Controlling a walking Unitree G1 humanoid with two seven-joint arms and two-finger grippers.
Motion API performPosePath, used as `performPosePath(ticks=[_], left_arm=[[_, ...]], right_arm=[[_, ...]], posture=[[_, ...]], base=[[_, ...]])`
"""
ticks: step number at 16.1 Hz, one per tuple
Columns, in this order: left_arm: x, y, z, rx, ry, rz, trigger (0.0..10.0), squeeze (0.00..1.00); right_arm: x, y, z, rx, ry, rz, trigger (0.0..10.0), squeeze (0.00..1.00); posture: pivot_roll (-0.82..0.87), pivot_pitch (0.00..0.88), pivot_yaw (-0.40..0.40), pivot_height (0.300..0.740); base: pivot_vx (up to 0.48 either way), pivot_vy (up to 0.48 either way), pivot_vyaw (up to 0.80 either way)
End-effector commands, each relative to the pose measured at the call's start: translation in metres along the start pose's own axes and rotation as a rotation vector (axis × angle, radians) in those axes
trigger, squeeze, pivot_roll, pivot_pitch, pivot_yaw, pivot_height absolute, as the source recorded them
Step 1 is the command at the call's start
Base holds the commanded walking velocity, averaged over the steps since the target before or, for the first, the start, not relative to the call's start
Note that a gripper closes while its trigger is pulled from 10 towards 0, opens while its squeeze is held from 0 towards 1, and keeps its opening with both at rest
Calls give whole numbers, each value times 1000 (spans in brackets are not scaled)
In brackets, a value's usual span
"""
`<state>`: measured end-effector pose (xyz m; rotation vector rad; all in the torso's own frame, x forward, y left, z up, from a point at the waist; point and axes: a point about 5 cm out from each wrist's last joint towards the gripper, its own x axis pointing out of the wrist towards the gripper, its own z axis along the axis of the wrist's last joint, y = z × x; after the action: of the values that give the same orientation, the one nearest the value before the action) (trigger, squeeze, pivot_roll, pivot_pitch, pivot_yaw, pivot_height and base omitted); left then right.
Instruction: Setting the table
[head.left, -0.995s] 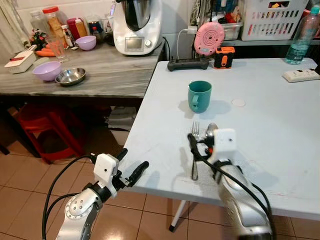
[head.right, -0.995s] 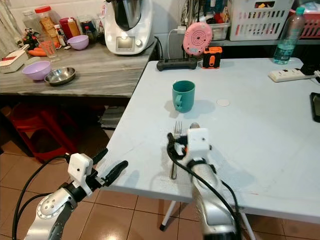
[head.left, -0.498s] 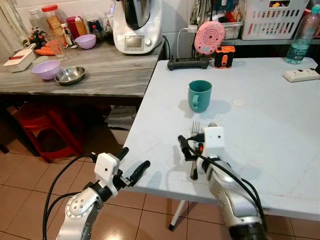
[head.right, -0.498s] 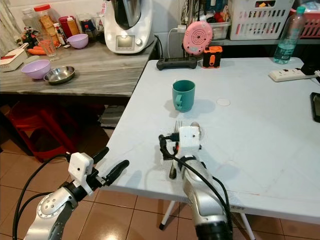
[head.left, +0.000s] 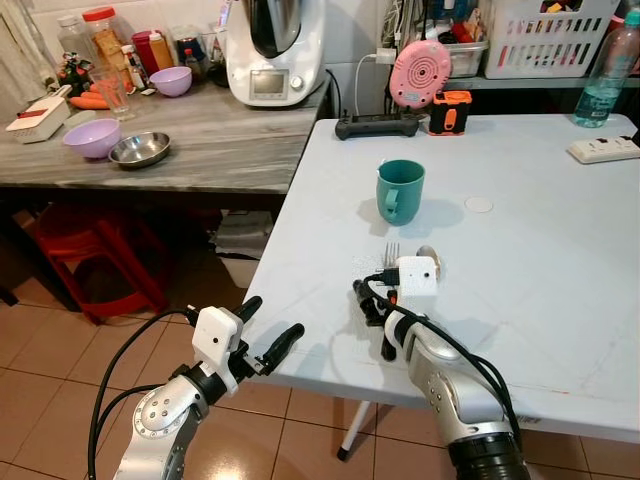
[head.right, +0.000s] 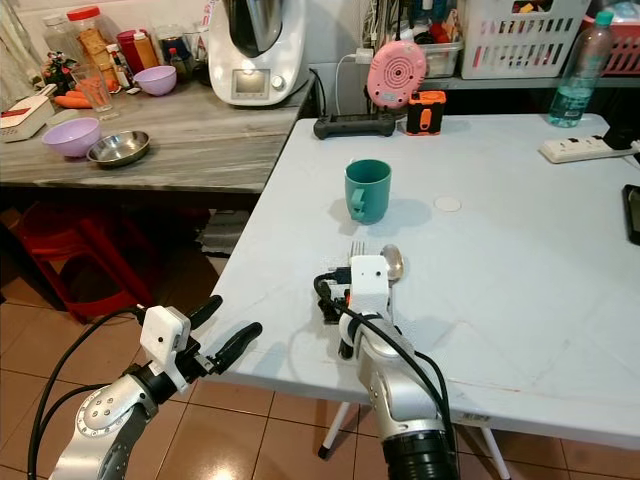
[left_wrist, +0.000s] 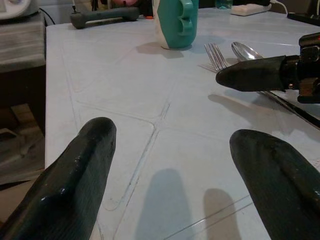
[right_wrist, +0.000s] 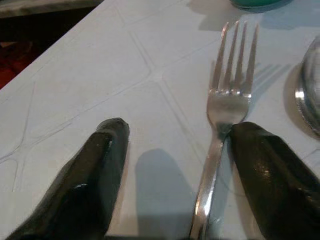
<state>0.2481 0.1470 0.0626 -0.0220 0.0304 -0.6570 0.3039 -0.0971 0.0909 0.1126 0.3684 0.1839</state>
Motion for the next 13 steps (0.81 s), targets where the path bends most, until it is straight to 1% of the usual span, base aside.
performPosePath(ticks=[1, 2, 4, 5, 7, 9, 12, 13], left_arm=[[-1, 3, 5, 16, -7, 2, 10000, 0], [0, 3, 5, 16, -7, 1, 10000, 0], [0, 2, 5, 12, -9, -9, 10000, 0], [0, 3, 5, 12, -8, -11, 10000, 0], [0, 3, 5, 11, -8, -17, 10000, 0], [1, 3, 4, 9, -7, -19, 10000, 0], [1, 1, 3, 6, -3, -21, 10000, 0], [1, 2, 2, 6, -3, -21, 10000, 0]], right_arm=[[2, -5, -5, 9, 44, -39, 0, 0], [2, -9, -7, 18, 56, -61, 0, 0], [2, -22, -9, 43, 79, -132, 0, 0], [2, -25, -10, 43, 89, -140, 0, 0], [1, -35, -14, 10, 128, -169, 0, 0], [0, -36, -19, 25, 162, -160, 0, 0], [-3, -37, -27, 6, 190, -158, 0, 0], [-5, -38, -30, -15, 197, -157, 0, 0]], posture=[[-54, 5, 109, 740], [-53, 5, 109, 740], [-53, 2, 111, 740], [-54, 2, 113, 740], [-57, 0, 113, 740], [-58, 0, 111, 740], [-54, 0, 109, 740], [-52, 0, 108, 740]], base=[[0, 0, 0], [0, 0, 0], [0, 0, 0], [0, 0, 0], [0, 0, 0], [0, 0, 0], [0, 0, 0], [0, 0, 0]])
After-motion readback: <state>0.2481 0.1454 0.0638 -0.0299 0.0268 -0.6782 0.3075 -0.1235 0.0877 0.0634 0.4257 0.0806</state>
